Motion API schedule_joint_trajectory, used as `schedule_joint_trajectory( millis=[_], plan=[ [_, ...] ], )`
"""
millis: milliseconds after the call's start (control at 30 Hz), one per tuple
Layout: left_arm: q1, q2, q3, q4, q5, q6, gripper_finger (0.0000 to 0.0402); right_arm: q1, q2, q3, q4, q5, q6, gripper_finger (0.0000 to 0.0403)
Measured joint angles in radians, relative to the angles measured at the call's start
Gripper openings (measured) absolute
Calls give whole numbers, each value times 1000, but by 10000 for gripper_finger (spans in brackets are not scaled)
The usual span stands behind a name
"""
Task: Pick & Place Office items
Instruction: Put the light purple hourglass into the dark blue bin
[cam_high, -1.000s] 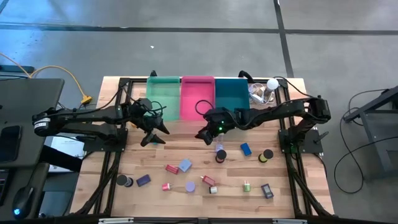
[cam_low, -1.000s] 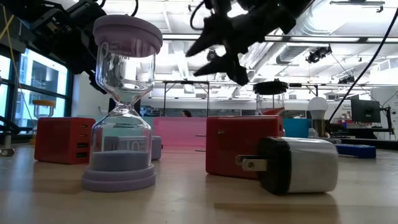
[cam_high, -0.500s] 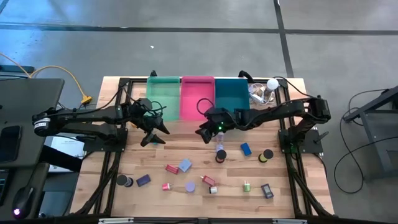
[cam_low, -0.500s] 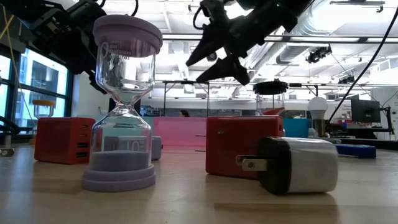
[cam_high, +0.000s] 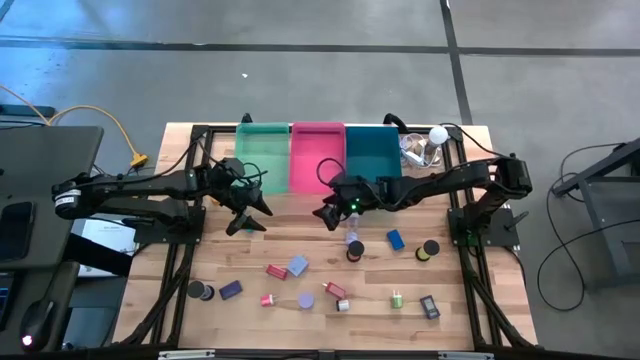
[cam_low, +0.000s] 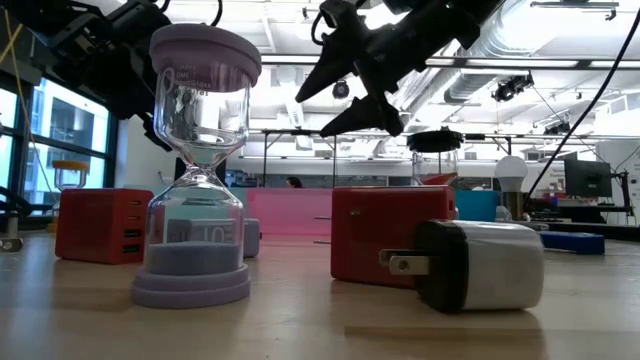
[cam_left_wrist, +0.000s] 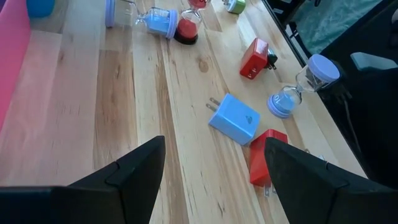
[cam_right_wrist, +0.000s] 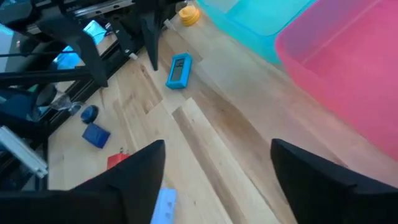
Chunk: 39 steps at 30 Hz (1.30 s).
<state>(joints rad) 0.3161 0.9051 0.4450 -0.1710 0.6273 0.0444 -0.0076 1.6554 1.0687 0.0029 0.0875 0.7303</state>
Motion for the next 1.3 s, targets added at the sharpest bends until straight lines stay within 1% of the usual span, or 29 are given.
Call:
schedule_joint_trajectory(
  millis=[133,300,633,767,933,1067,1133,1200,1300],
  plan=[
    [0,0,0,0,0,0,268,1,0,0,-2,11,12,321],
    [0,0,0,0,0,-6,268,7,0,0,16,18,-26,345],
    [0,0,0,0,0,-15,268,17,0,0,16,9,-18,352],
    [0,0,0,0,0,-15,268,17,0,0,11,-54,-25,352],
    [0,0,1,0,0,-15,268,21,0,0,-19,-103,60,349],
    [0,0,1,0,0,-15,268,22,0,0,-49,-241,80,341],
    [0,0,1,0,0,-15,268,27,0,0,-78,-283,126,335],
    [0,0,1,0,0,-15,268,31,0,0,-124,-304,173,327],
    [0,0,1,0,0,-15,268,31,0,0,-201,-309,222,314]
  ],
)
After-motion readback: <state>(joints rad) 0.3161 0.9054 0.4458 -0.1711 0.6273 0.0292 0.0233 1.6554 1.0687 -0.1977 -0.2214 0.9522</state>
